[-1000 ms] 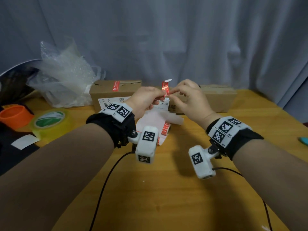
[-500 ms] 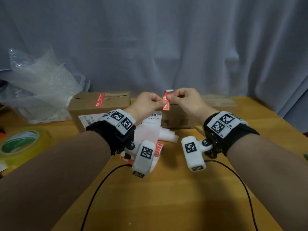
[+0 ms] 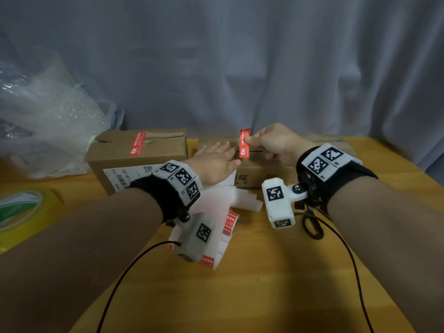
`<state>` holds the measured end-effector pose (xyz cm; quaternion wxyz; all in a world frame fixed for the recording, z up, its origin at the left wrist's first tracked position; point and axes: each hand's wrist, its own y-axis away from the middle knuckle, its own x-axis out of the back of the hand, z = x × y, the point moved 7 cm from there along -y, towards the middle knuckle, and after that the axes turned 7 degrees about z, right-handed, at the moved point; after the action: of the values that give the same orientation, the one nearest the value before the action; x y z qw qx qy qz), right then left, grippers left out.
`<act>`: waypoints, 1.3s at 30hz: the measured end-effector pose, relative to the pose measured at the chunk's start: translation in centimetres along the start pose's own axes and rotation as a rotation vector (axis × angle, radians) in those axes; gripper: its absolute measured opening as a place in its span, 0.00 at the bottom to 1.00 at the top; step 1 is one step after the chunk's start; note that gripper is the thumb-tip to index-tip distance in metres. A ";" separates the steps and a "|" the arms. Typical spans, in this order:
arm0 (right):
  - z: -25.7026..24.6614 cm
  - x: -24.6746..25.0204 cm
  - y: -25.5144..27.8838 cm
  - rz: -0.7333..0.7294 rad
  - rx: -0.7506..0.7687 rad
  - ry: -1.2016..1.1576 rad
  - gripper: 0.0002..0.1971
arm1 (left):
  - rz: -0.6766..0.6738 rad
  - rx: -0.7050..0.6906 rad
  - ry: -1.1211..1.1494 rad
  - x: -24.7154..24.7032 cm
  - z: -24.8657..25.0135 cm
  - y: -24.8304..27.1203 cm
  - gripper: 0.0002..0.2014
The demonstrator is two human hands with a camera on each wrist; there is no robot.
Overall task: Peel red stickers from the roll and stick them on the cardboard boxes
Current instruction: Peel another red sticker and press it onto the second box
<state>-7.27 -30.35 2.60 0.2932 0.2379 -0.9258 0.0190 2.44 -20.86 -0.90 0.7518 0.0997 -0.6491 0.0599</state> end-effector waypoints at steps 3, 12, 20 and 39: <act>0.1 -0.4 0.1 0.027 -0.019 0.009 0.17 | -0.001 0.009 -0.007 -0.6 -0.4 0.2 0.30; 0.5 -1.5 0.7 0.029 0.002 -0.018 0.19 | 0.048 0.008 0.024 -1.2 -0.6 0.4 0.29; 0.7 -1.7 0.4 0.038 0.039 0.022 0.14 | 0.086 0.027 0.073 -0.9 -0.7 0.2 0.29; 0.4 -2.0 0.0 0.053 0.218 0.263 0.05 | 0.314 0.135 0.132 0.6 -0.7 -1.0 0.24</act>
<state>-6.05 -29.51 1.19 0.3836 0.2393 -0.8779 0.1579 3.39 -21.66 -0.51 0.7658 0.0433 -0.6003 0.2265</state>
